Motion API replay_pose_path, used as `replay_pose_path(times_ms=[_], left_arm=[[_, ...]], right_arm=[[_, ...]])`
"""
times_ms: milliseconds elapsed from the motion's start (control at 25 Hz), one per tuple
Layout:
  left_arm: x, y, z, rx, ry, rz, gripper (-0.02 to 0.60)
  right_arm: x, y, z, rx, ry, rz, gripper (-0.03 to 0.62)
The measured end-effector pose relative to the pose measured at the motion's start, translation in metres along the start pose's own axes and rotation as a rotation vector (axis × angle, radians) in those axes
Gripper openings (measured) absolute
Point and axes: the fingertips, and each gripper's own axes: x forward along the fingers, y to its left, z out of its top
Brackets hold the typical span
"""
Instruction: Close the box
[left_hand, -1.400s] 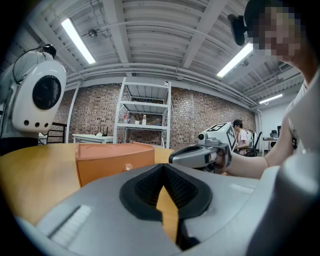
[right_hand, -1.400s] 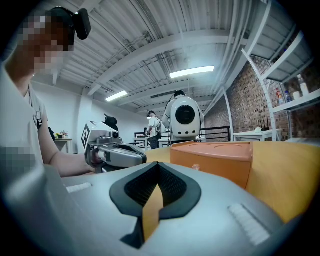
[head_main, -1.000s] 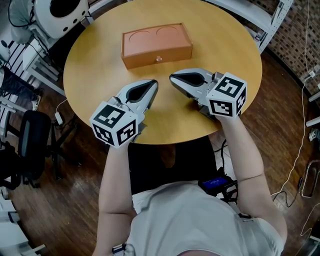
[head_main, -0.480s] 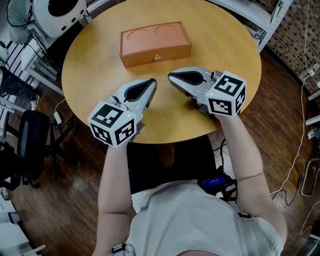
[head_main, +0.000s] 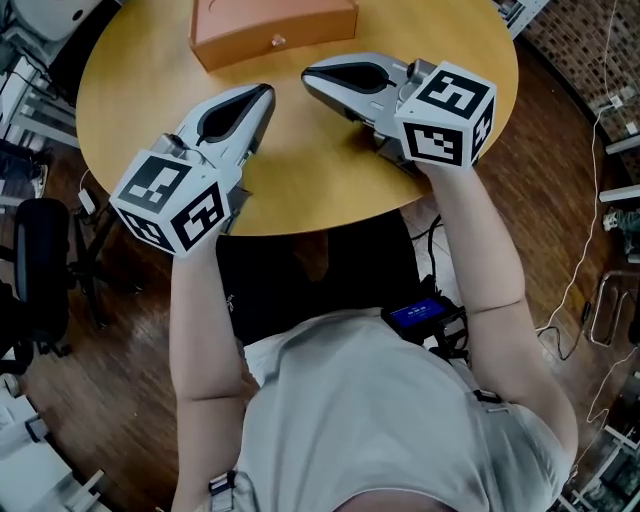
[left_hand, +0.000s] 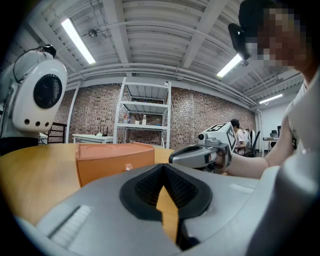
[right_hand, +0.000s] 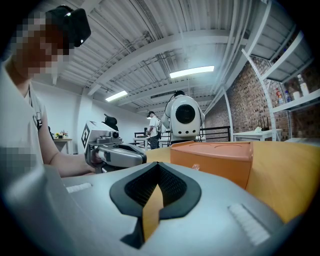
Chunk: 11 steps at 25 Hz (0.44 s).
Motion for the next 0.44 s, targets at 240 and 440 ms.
replay_pose_path(times_ms=[240, 440], left_arm=[[0.0, -0.0015, -0.0031, -0.007, 0.005, -0.004, 0.0], [-0.0039, -0.0039, -0.0062, -0.016, 0.017, -0.002, 0.0]], right_arm=[[-0.002, 0.0006, -0.0023, 0.005, 0.005, -0.003, 0.0], [-0.0016, 0.0049, -0.0034, 0.012, 0.002, 0.003, 0.0]])
